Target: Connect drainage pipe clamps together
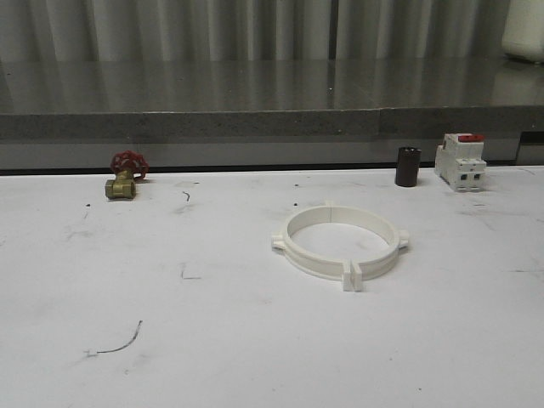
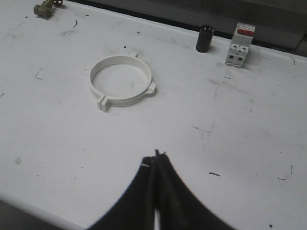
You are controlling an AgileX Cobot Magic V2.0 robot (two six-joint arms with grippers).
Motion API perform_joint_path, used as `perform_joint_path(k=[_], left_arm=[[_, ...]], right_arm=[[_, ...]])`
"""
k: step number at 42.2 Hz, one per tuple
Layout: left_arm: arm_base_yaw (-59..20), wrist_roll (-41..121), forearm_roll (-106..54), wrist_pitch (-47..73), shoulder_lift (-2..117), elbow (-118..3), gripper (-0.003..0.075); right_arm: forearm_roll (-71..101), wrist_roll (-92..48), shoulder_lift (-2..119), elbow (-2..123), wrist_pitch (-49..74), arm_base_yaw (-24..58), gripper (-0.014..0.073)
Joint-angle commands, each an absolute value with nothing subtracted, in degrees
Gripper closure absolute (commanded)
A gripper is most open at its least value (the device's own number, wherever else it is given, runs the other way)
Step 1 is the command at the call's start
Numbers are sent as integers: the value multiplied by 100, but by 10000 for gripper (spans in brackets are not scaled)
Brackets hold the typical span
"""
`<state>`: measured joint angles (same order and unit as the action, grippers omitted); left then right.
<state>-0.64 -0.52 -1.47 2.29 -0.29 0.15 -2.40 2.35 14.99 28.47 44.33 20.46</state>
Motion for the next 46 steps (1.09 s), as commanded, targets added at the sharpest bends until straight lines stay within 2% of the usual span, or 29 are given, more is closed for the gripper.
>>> perform_joint_path(k=[1,9,19,25,31,46], left_arm=[[-46,-92,-145,-253,-100,158,741],[-46,-92,-145,-253,-100,158,741],[-46,-92,-145,-253,-100,158,741],[-46,-92,-145,-253,-90,158,741],[-46,-92,-145,-253,-90,158,741],[-46,-92,-145,-253,-90,158,741]], right_arm=[[-260,235,1544,2992,3990,2035,711],[-342,235,1327,2756,3717,1883,711],[-166,235,230,1047,1204,658,711],[-166,235,-123,229,394,265,711],[-161,235,-155,-153,-98,195,711],[-161,235,-149,-134,-88,195,711]])
